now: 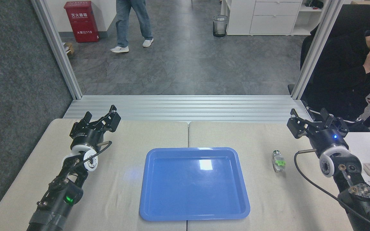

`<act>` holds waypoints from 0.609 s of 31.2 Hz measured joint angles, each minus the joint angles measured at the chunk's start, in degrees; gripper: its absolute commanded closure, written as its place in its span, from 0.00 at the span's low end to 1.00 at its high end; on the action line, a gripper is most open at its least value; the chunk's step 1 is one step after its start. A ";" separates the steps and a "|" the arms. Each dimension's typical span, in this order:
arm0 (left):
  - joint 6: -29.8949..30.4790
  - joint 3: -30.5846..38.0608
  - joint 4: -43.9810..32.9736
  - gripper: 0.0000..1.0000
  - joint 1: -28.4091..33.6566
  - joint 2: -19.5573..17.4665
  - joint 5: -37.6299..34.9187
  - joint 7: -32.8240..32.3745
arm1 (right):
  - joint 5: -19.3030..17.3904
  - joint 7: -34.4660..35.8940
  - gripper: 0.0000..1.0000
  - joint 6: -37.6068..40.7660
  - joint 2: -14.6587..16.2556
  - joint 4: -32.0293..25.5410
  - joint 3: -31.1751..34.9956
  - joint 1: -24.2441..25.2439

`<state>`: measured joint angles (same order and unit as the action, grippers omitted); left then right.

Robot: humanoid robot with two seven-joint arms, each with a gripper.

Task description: Pick up switch part and place in tray

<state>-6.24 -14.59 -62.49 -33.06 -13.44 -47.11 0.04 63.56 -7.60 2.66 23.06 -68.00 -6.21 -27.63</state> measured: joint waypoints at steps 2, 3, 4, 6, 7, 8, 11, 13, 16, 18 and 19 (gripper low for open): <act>0.00 0.00 0.00 0.00 -0.01 0.00 0.00 0.00 | -0.09 0.00 0.00 -0.37 0.04 -0.42 0.23 0.15; 0.00 0.00 0.00 0.00 -0.01 0.00 0.00 0.00 | -0.13 0.00 0.00 -0.48 0.05 -0.62 0.32 0.22; 0.00 0.00 0.00 0.00 -0.01 0.00 0.00 0.00 | -0.16 0.00 0.00 -0.53 0.07 -0.79 0.41 0.27; 0.00 0.00 0.00 0.00 -0.01 0.00 0.00 0.00 | -0.22 -0.02 0.00 -0.69 0.09 -1.12 0.57 0.35; 0.00 0.00 0.00 0.00 -0.01 0.00 0.00 0.00 | -0.25 -0.02 0.00 -0.73 0.09 -1.29 0.65 0.41; 0.00 0.00 0.00 0.00 -0.01 0.00 0.00 0.00 | -0.27 -0.04 0.00 -0.77 0.11 -1.42 0.71 0.46; 0.00 0.00 0.00 0.00 -0.01 0.00 0.00 0.00 | -0.32 -0.04 0.00 -0.82 0.12 -1.78 0.91 0.56; 0.00 0.00 0.00 0.00 -0.01 0.00 0.00 0.00 | -0.35 -0.05 0.00 -0.91 0.13 -2.00 1.02 0.65; 0.00 0.00 0.00 0.00 -0.01 0.00 0.00 0.00 | -0.38 0.07 0.00 -0.93 0.13 -2.27 1.15 0.74; 0.00 0.00 0.00 0.00 -0.01 0.00 0.00 0.00 | -0.40 0.15 0.00 -0.93 0.05 -2.43 1.22 0.78; 0.00 0.00 0.00 0.00 -0.01 0.00 0.00 0.00 | -0.40 0.20 0.00 -0.93 -0.02 -2.51 1.23 0.79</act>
<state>-6.24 -14.59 -62.49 -33.07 -13.44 -47.11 0.04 63.16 -7.39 1.73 23.04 -70.51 -4.98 -26.84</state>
